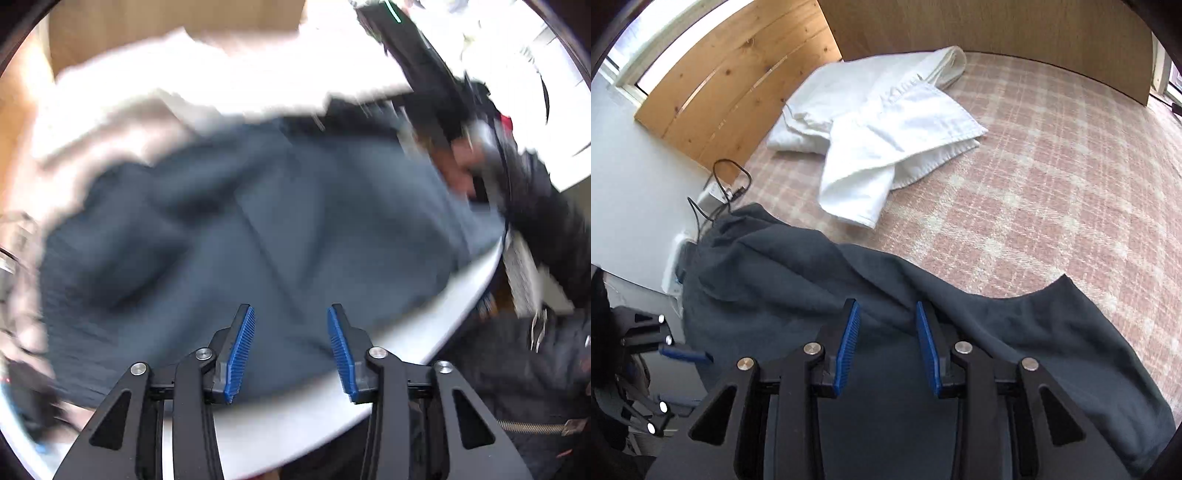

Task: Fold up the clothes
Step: 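Move both grippers back to the clothes pile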

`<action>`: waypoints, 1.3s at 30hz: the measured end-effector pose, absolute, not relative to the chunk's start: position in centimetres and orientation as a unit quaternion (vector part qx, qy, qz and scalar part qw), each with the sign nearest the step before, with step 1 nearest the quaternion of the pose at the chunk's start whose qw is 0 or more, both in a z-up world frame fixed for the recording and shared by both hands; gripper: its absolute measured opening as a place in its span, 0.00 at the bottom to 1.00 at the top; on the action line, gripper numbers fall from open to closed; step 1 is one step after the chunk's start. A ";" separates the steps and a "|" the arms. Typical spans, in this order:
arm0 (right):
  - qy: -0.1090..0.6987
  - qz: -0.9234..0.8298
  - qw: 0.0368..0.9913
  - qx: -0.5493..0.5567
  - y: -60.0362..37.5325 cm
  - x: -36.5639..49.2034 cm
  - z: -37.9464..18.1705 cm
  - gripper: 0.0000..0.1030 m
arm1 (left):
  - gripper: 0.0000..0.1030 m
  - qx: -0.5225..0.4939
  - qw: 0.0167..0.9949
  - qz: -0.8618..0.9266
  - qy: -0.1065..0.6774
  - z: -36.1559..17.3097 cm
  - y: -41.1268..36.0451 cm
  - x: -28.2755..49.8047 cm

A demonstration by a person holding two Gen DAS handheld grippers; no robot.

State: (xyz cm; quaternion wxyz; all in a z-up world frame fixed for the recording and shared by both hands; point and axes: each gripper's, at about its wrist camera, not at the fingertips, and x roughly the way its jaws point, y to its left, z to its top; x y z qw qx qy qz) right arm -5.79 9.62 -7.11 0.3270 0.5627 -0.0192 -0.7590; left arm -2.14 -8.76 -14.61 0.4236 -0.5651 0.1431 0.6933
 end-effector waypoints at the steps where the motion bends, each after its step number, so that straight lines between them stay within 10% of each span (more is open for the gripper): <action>1: -0.025 -0.763 0.330 0.555 9.6 -5.2 -6.6 0.31 | 0.40 -0.555 0.413 0.710 0.130 -13.8 -8.9 -3.5; 18: -0.119 -0.806 0.294 0.500 21.3 4.9 -2.8 0.36 | 0.41 -0.556 0.360 0.735 0.144 -16.1 -5.9 -8.0; 31: -0.259 -0.874 -0.067 0.405 61.4 22.8 -1.9 0.48 | 0.43 -0.505 0.441 0.715 0.199 -10.3 8.7 8.0; 39: -0.196 -0.876 -0.011 0.440 73.9 22.0 -4.0 0.48 | 0.43 -0.460 0.546 0.650 0.261 -10.0 28.2 22.6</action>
